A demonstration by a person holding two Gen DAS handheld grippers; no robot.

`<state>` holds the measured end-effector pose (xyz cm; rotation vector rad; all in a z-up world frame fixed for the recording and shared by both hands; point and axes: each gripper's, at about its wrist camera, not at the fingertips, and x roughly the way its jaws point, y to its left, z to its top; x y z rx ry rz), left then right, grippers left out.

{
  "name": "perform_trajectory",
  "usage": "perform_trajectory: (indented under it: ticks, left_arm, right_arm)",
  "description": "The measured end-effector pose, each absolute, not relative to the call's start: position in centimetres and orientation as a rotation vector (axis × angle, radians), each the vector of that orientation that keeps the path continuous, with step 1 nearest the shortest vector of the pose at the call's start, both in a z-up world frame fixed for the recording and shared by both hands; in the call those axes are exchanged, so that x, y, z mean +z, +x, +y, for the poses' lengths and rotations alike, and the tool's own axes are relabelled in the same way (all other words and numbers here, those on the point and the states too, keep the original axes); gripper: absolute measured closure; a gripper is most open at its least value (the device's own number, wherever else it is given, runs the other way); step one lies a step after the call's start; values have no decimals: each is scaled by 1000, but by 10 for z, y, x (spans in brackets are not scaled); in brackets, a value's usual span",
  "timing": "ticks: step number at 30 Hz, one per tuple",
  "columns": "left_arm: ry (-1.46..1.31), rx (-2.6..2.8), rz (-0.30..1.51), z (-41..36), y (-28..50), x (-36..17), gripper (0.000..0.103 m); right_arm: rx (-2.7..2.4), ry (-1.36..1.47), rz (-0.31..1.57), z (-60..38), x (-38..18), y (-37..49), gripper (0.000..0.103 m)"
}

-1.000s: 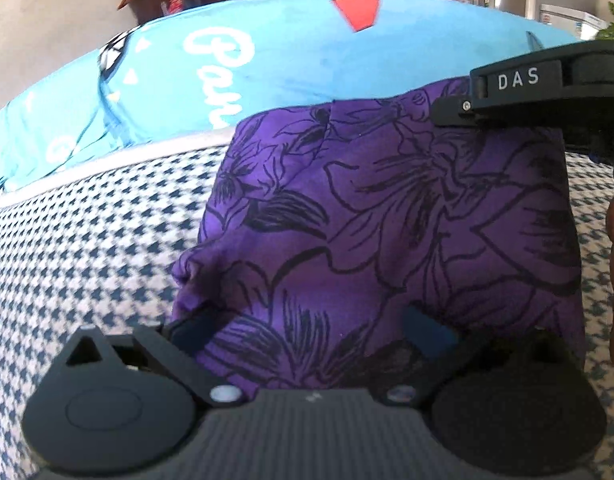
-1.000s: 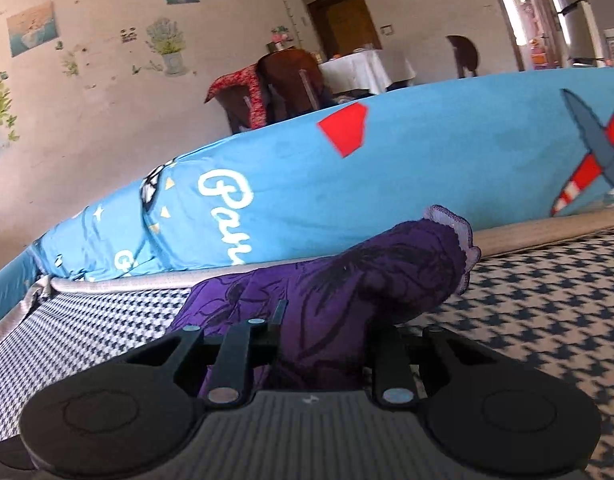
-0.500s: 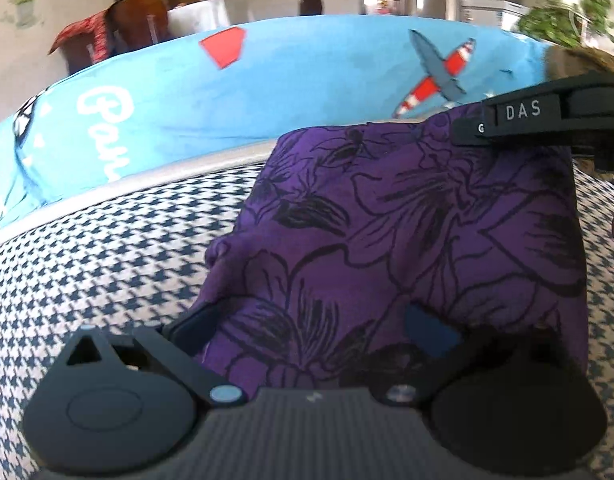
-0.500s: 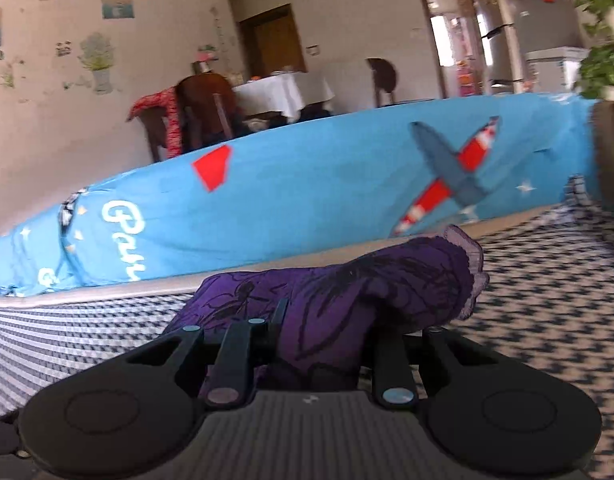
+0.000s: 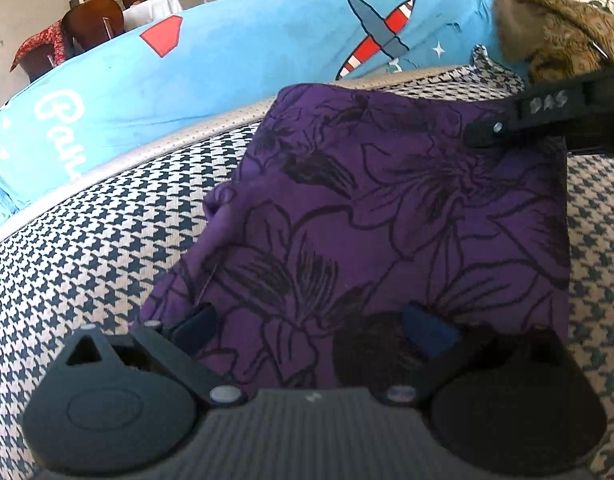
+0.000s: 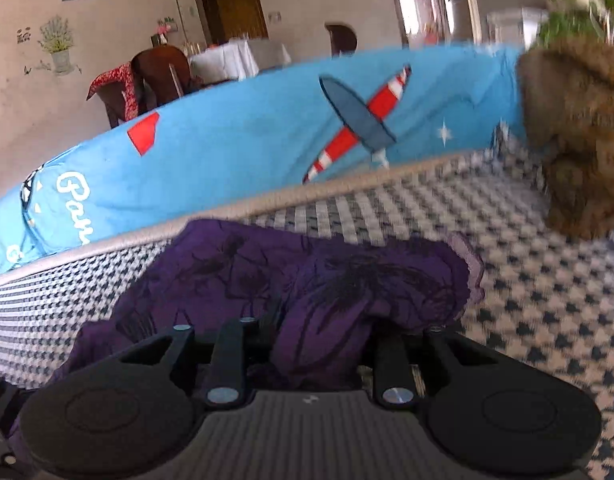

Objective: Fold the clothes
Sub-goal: 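Fold the lifted blouse end over toward the left gripper, then open the right gripper and release the folded blouse end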

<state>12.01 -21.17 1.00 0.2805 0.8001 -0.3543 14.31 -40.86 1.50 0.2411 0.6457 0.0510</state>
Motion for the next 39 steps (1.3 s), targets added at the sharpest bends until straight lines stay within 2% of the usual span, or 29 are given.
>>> perform_trajectory:
  ticks: [3, 10, 16, 26, 31, 39]
  left_arm:
    - [282, -355, 799, -211, 120, 9, 0]
    - [261, -343, 811, -213, 123, 8, 0]
    - [242, -340, 819, -210, 123, 10, 0]
    - [172, -333, 830, -195, 128, 23, 0]
    - [115, -288, 798, -179, 139, 34, 0]
    - [15, -146, 811, -147, 168, 31, 0]
  right_arm:
    - [19, 287, 671, -425, 14, 140, 65]
    - [-128, 285, 626, -449, 28, 126, 62]
    - [-129, 279, 514, -454, 45, 121, 62]
    - [208, 287, 602, -412, 34, 135, 62]
    - [244, 262, 669, -394, 21, 141, 61]
    - [304, 220, 679, -378, 16, 147, 59]
